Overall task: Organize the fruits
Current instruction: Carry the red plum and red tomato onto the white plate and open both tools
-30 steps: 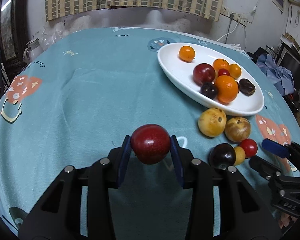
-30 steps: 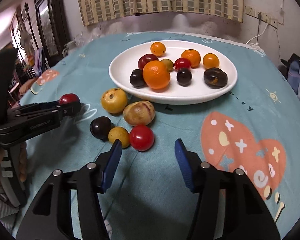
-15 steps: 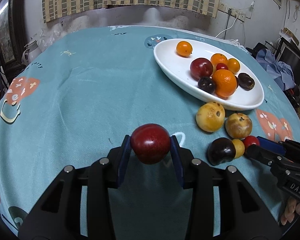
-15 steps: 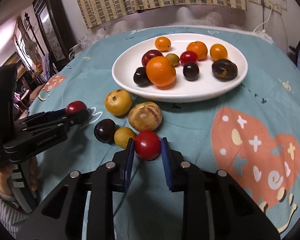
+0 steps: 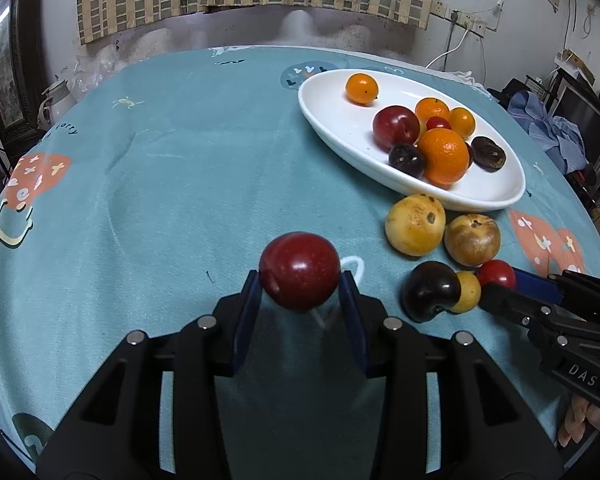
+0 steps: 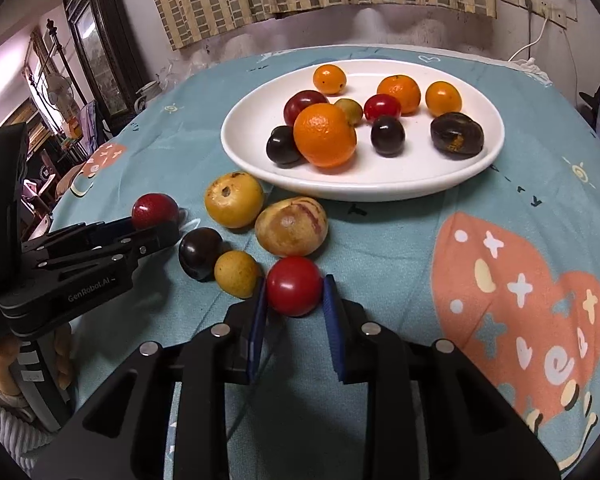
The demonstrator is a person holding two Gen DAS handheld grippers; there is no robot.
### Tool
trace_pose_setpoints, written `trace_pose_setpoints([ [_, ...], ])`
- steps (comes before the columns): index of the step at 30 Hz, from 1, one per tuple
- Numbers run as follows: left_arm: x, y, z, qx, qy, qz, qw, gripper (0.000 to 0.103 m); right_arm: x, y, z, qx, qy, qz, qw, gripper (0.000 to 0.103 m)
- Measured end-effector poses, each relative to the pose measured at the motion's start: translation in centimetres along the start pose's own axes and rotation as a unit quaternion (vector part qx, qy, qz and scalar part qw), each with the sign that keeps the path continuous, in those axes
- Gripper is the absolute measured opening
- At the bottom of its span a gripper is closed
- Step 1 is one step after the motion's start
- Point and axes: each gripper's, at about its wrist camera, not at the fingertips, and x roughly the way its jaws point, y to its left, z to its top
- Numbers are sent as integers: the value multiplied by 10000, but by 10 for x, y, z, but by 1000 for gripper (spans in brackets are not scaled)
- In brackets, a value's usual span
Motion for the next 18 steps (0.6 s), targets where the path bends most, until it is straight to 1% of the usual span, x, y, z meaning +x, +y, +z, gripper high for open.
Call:
trace_pose_setpoints([
  [4,0,-3,0,61,-14,-158,9999,39,-9,3,-4,-100,-91,-126,9998,27],
  [8,2,3,2,-114,6,-290,9995,40,-12,5,-8,-146,-107,-161,9997,27],
  [11,3,1,2,-66,1,-236,9997,40,-8,2,-8,-111,-44,-151,9998,27],
  [14,-1,-1,2,-36,-90,-206,9997,39,-11,3,-6,-99,-104,-152,9998,27],
  [16,-9,-3,2,-8,-234,-165,9996,39,-21,1,-3,-55,-258,-135,9996,27],
  [18,-23,-6,3,-31,-425,-230,9988,39,-50,-3,2,38,-676,-107,9976,27],
])
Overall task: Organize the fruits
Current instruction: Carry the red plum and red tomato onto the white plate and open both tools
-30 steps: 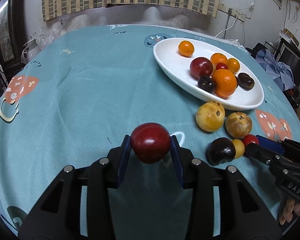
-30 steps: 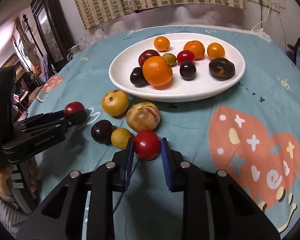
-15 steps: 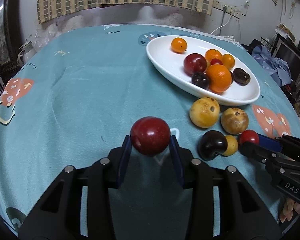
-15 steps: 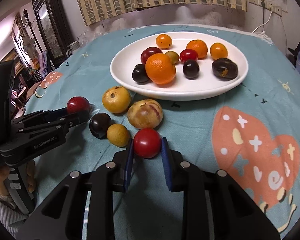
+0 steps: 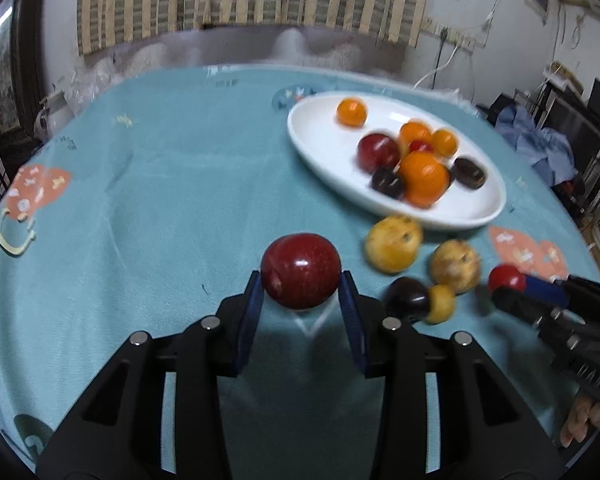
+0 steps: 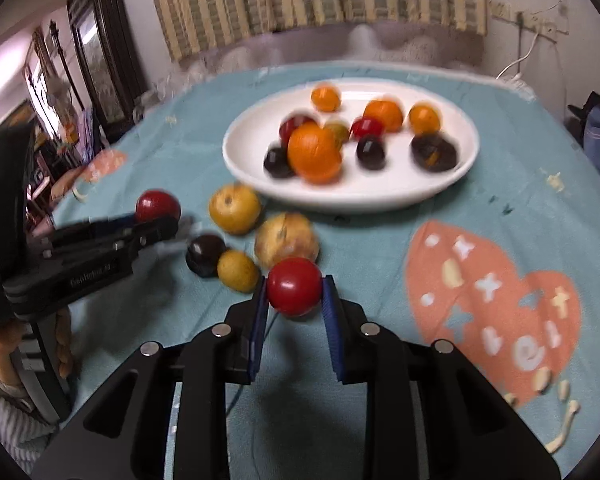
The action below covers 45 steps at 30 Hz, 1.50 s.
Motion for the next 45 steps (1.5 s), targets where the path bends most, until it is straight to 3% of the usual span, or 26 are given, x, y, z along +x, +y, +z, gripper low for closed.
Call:
trace_pose_setpoints([
  [5,-49,-28,12,273,-647,-59,9975,39,-75,-11,19,116,-1193,-218,9926,27],
  [8,-67,-52,33,533,-872,-139,9947,39,-88,-22,40,202,-1332,-220,9906,27],
  [12,-62,-72,78,618,-1057,-124,9924,40,-87,-23,75,88,-1416,-333,9893,27],
  [15,-41,-70,100,445,-1009,-184,9937,40,-58,-27,91,62,-1297,-395,9907,27],
  [18,1,-62,111,241,-750,-126,9968,40,-9,-37,88,157,-861,-354,9955,27],
  [25,62,-35,103,-94,-157,-140,9997,43,58,-45,74,209,123,-545,9982,28],
  [28,58,-33,100,-91,-259,-118,9996,59,50,-46,71,300,-3,-546,9981,28],
  [31,42,-33,98,-72,-415,-101,9991,60,18,-45,76,480,-348,-311,9978,28],
  [32,35,-32,96,-70,-450,-92,9989,60,9,-43,80,491,-463,-276,9973,33],
  [33,24,-32,92,-82,-499,-85,9987,62,0,-40,82,509,-599,-305,9964,57],
  [35,9,-28,84,-124,-571,-56,9983,66,-12,-29,86,332,-1036,-507,9928,73],
  [37,-5,-24,71,-181,-570,-12,9982,66,2,-20,87,12,-978,-823,9918,73],
  [39,-16,-18,54,-264,-533,5,9982,66,7,-24,81,141,-880,-834,9925,73],
  [41,-28,-11,34,-282,-489,59,9984,66,-20,-23,77,269,-1123,-373,9926,73],
  [43,-41,-3,13,-370,-495,29,9981,66,-64,-13,76,195,-1607,-237,9865,73],
  [45,-46,0,3,-387,-446,12,9983,66,-93,-1,63,39,-1848,-61,9827,83],
])
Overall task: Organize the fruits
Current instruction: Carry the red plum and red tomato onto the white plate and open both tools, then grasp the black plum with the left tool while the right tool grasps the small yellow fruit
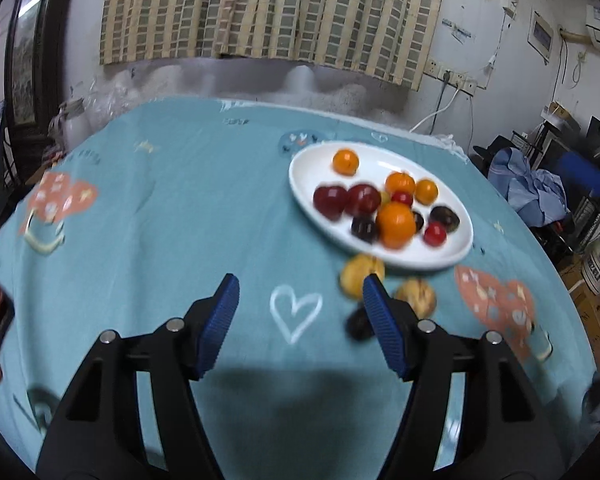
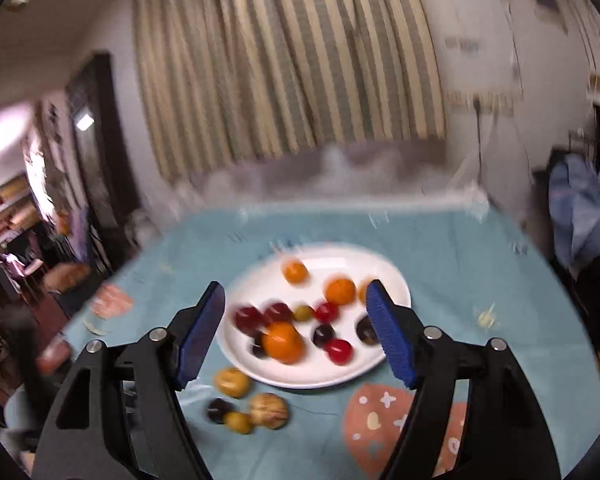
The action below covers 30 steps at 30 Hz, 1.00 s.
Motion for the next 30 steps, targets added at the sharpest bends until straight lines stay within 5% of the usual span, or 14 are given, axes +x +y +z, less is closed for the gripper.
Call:
trace_pose_setpoints([
  [2,-4,-4,-8,117,-4,30,9999,66,-23,5,-24,-89,-220,-78,9997,95],
  [4,-4,-10,-14,234,-15,88,9997,66,-27,3,-50,-53,-252,-368,9990,95],
  [7,4,-19,-21,494,21,261,9984,66,-6,2,-66,-89,369,-377,9986,95],
  [12,20,-27,-23,629,323,198,9973,67,13,-6,-69,11,676,-577,9960,95],
  [15,24,-36,-22,755,298,165,9966,81,18,-15,-72,315,871,-559,9941,95],
  [22,44,-59,-13,1159,256,497,9917,81,21,-35,-79,969,1106,-411,9883,95],
  [30,43,-27,-14,948,440,854,9909,88,22,-31,-80,850,1205,-418,9882,95],
])
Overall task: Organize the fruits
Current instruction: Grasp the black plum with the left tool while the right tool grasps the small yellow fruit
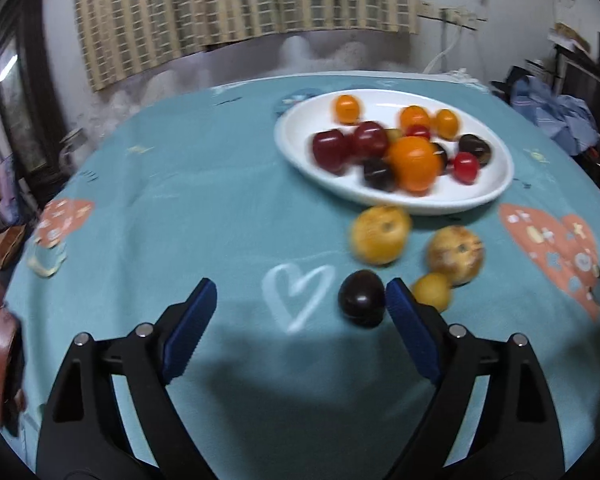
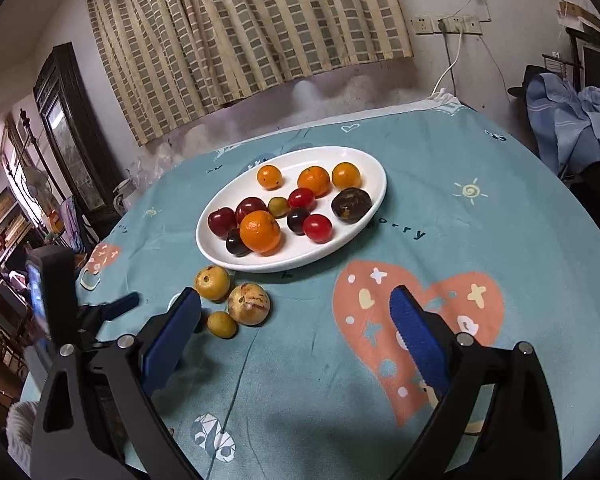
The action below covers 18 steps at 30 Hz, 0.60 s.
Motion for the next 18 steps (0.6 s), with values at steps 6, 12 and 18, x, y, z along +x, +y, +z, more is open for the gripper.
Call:
trace_pose_setpoints([
  [6,-10,29,-6,-548,-108,-316,9979,88,-1,0,0,37,0,31,10000,95],
  [12,-5,4,-10,9,-41,-380,9993,89,0,2,-1,-6,57,27,10000,95],
  [18,1,9,-7,-196,69,-318,9993,90,2,2,-1,5,102,20,9999,95],
])
